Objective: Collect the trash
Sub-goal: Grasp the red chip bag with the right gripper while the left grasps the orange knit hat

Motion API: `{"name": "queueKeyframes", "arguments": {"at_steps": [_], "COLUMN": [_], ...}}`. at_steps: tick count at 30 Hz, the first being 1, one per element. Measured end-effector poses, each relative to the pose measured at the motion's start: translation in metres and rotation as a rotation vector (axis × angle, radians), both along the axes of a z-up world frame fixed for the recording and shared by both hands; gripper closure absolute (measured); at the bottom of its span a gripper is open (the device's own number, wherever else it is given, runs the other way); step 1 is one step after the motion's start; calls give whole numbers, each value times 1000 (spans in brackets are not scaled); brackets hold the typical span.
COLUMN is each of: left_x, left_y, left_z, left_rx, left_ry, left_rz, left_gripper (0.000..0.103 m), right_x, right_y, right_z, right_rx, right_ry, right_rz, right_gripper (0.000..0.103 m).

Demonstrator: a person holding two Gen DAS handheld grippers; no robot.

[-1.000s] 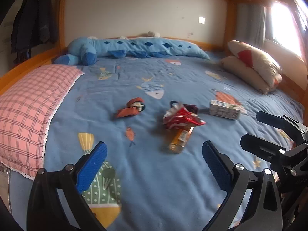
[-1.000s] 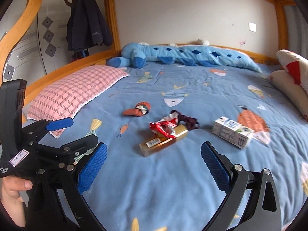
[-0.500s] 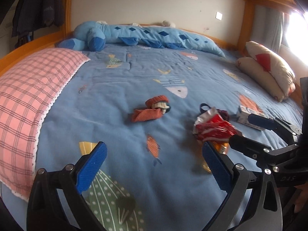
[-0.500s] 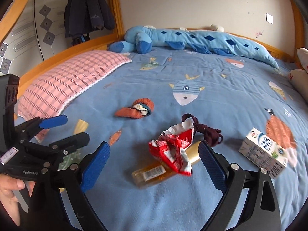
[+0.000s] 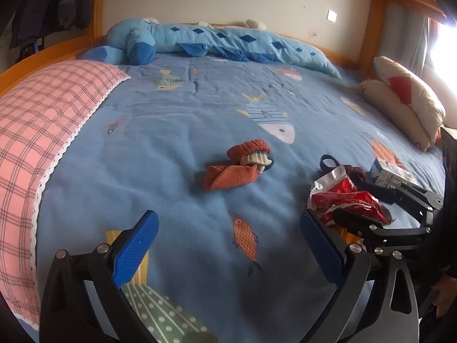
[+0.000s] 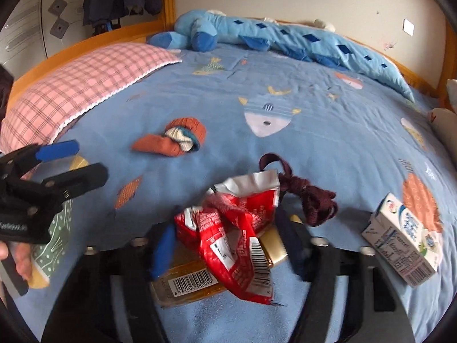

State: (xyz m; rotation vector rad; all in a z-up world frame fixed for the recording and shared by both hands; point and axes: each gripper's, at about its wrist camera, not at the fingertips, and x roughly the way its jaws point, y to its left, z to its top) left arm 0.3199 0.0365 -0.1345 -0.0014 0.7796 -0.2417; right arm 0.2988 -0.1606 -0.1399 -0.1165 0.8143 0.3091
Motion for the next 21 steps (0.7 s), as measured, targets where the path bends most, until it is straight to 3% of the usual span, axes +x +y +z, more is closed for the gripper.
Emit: {"name": "queueKeyframes", "arguments": {"at_steps": [1, 2, 6, 11, 17, 21], "left_x": [3, 6, 24, 49, 76, 90], "left_y": [0, -1, -6, -13, -21, -34], "left_z": [-1, -1, -7, -15, -15, -19], "left_rx": [1, -1, 5, 40, 19, 42], "left_ry": [2, 4, 17, 36, 33, 49], "left_rz": [-2, -6, -14, -4, -7, -34], "left_gripper": [4, 4, 4, 4, 5, 13], "right_x": [-1, 0, 1, -3, -3, 0], "right_y": [0, 0, -4, -9, -18, -22], "right_z": [0, 0, 4, 16, 28, 27], "right_rx": [-3, -7, 46, 109, 183, 196], "right_ry": [-10, -15, -15, -33, -25, -14], "right_rz": [6, 11, 12, 14, 7, 2], "right_gripper": [50, 62, 71, 73, 73, 73]}}
